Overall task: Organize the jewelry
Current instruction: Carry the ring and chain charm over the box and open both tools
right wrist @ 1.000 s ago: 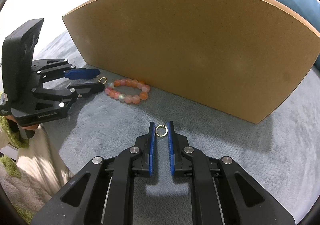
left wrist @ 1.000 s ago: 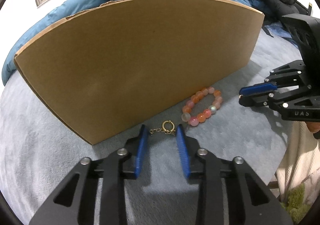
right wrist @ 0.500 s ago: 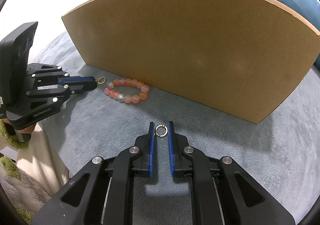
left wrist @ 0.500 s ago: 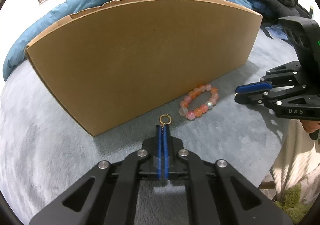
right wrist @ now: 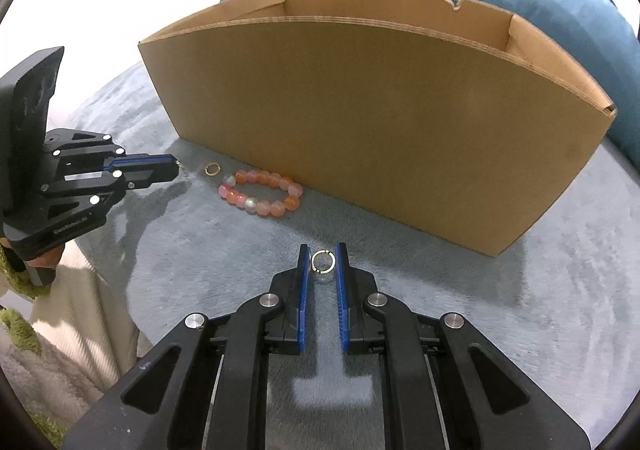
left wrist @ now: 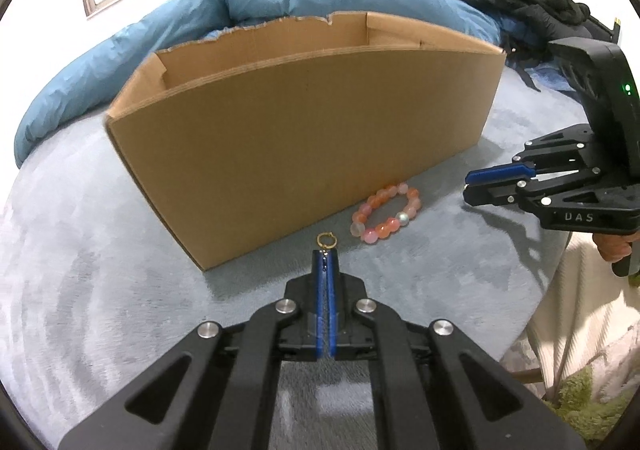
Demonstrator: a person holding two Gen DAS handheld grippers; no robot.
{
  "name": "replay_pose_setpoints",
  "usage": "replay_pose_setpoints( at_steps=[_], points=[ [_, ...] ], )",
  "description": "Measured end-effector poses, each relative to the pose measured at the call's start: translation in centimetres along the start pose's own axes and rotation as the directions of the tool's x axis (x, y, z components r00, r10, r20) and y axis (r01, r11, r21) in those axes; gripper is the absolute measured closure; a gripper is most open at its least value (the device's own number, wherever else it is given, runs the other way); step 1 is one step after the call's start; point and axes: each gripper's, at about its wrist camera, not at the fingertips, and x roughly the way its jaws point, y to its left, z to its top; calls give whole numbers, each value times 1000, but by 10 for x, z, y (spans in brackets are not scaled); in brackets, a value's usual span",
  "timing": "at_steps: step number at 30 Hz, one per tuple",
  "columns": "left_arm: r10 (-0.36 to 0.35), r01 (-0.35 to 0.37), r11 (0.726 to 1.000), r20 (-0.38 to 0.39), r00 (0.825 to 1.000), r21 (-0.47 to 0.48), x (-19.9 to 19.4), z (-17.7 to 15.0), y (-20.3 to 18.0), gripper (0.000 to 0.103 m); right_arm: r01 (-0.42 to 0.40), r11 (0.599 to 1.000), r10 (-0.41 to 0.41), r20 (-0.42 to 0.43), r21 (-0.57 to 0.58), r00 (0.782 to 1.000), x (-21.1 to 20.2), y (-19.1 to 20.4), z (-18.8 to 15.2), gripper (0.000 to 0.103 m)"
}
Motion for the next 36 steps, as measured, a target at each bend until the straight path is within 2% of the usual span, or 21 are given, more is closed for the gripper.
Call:
replay_pose_setpoints(
  at_steps=[10, 14, 17, 22, 25, 29, 36],
  points=[
    [21, -23, 1000, 136, 990, 11, -58, 23, -4, 102, 15, 1000, -14, 99, -5, 995, -45, 8, 14, 93],
    [16, -26, 999, 226, 974, 41, -89, 46, -7, 102, 10, 1000, -7, 157, -17, 988, -70, 10, 28, 93],
    [6, -23, 998, 283, 959, 57, -103, 68, -5, 102, 4, 999, 3, 226, -33, 974, -93, 11, 46, 93],
    [-11, -12, 998, 336, 942, 67, -104, 99, -3, 102, 9, 998, 11, 307, -62, 952, -113, 8, 76, 93],
    [-16, -12, 996, 328, 945, 84, -85, 113, -5, 102, 28, 997, -3, 314, -74, 949, -105, 3, 90, 93],
    [-30, 6, 996, 287, 957, 84, -55, 122, -8, 102, 41, 997, -21, 275, -67, 961, -81, -7, 98, 93],
    [-61, 50, 996, 156, 986, 75, 8, 129, -5, 102, 20, 998, -9, 192, -55, 981, -37, -23, 109, 93]
  ],
)
